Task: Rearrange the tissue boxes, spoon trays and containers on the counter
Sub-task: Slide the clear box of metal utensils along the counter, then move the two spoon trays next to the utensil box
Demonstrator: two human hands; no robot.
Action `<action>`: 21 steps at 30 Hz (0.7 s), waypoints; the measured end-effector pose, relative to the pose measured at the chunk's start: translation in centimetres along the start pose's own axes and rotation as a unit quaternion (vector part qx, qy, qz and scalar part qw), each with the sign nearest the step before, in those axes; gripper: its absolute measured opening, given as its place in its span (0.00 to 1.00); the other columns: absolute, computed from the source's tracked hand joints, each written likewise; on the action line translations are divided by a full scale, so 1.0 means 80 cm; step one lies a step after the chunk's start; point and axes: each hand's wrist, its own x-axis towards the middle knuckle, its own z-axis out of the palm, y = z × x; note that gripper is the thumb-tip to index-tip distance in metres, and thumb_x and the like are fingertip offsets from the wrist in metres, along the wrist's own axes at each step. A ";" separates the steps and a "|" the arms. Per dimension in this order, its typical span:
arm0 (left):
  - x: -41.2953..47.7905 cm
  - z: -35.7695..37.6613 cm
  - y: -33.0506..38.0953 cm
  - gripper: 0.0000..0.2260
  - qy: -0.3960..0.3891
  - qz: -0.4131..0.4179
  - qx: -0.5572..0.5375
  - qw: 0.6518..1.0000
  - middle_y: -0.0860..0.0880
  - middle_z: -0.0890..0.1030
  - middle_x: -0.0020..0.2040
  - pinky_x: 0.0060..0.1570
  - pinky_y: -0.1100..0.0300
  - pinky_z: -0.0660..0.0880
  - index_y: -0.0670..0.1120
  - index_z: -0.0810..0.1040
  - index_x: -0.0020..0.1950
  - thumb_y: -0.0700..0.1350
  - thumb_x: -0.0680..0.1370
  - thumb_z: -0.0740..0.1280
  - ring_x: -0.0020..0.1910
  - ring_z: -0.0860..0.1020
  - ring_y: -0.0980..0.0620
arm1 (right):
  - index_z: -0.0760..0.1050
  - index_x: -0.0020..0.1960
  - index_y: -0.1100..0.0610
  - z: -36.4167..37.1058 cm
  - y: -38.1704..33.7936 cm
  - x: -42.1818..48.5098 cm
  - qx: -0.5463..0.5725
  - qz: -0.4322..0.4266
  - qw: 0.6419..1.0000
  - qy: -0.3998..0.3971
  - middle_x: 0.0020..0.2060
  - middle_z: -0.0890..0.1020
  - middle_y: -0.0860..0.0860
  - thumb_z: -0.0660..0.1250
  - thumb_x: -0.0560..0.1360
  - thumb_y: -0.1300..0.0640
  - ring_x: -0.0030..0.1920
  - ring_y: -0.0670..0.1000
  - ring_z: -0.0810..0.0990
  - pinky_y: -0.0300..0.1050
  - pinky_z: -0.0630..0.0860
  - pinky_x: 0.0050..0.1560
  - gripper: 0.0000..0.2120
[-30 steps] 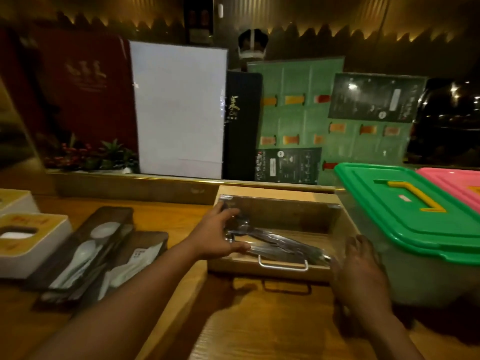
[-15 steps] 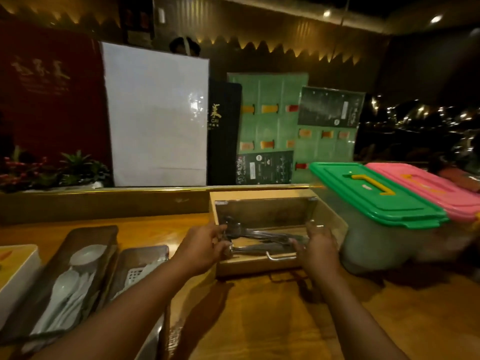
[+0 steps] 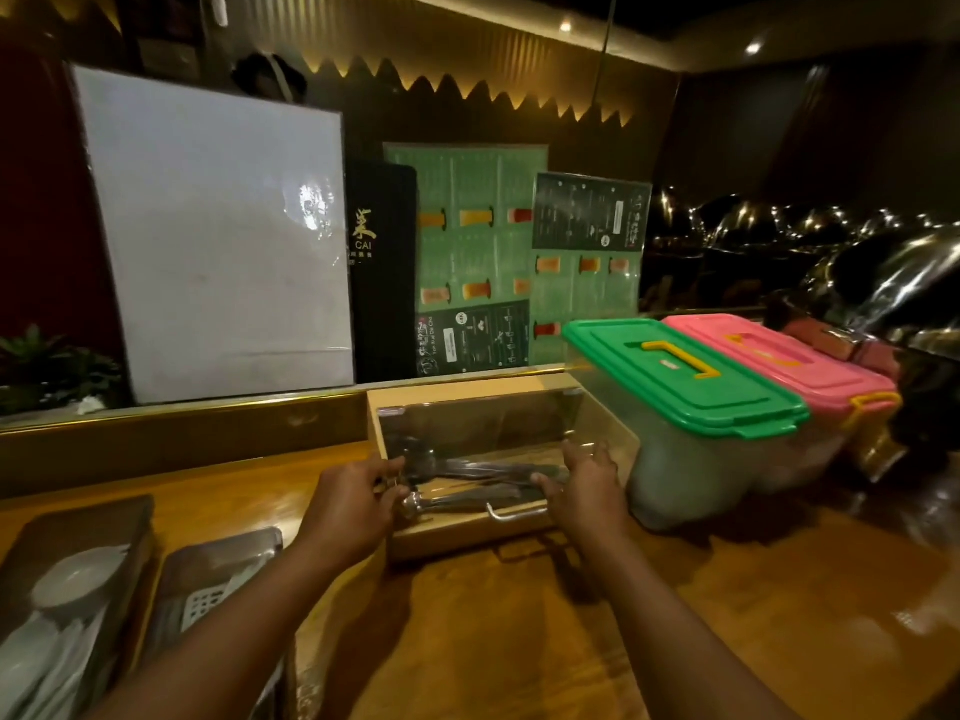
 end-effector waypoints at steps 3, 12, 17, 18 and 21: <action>0.004 0.001 0.002 0.19 0.001 -0.006 -0.001 1.000 0.49 0.82 0.62 0.52 0.60 0.77 0.52 0.78 0.67 0.45 0.76 0.73 0.58 0.80 0.52 | 0.65 0.75 0.49 -0.001 -0.003 0.006 0.001 -0.004 1.000 0.001 0.78 0.56 0.61 0.71 0.73 0.40 0.75 0.65 0.60 0.60 0.69 0.69 0.34; -0.001 0.003 0.005 0.19 0.009 -0.019 -0.019 1.000 0.49 0.80 0.66 0.58 0.56 0.78 0.52 0.77 0.68 0.45 0.77 0.72 0.63 0.78 0.50 | 0.65 0.76 0.49 -0.004 -0.002 0.001 -0.005 -0.008 1.000 0.002 0.78 0.57 0.60 0.70 0.74 0.40 0.76 0.64 0.58 0.61 0.69 0.69 0.34; -0.004 -0.004 0.005 0.22 -0.029 -0.010 -0.028 0.999 0.49 0.78 0.68 0.56 0.57 0.77 0.53 0.73 0.71 0.48 0.77 0.71 0.64 0.77 0.50 | 0.60 0.78 0.48 -0.013 -0.001 0.000 -0.005 -0.016 0.999 -0.040 0.79 0.52 0.60 0.69 0.76 0.43 0.77 0.64 0.57 0.59 0.67 0.71 0.35; -0.006 -0.007 0.004 0.23 -0.047 -0.004 -0.033 0.998 0.49 0.77 0.69 0.58 0.56 0.76 0.54 0.72 0.72 0.48 0.77 0.71 0.65 0.76 0.49 | 0.60 0.78 0.49 -0.016 -0.002 -0.004 -0.003 -0.016 0.999 -0.047 0.79 0.53 0.60 0.70 0.75 0.44 0.77 0.64 0.57 0.58 0.66 0.71 0.35; -0.019 -0.027 -0.004 0.28 -0.095 0.005 -0.035 0.995 0.51 0.73 0.72 0.63 0.52 0.75 0.58 0.67 0.75 0.51 0.77 0.72 0.69 0.73 0.49 | 0.67 0.73 0.52 -0.017 -0.020 -0.036 0.002 -0.049 0.999 -0.013 0.75 0.63 0.58 0.71 0.74 0.46 0.73 0.61 0.65 0.56 0.71 0.68 0.30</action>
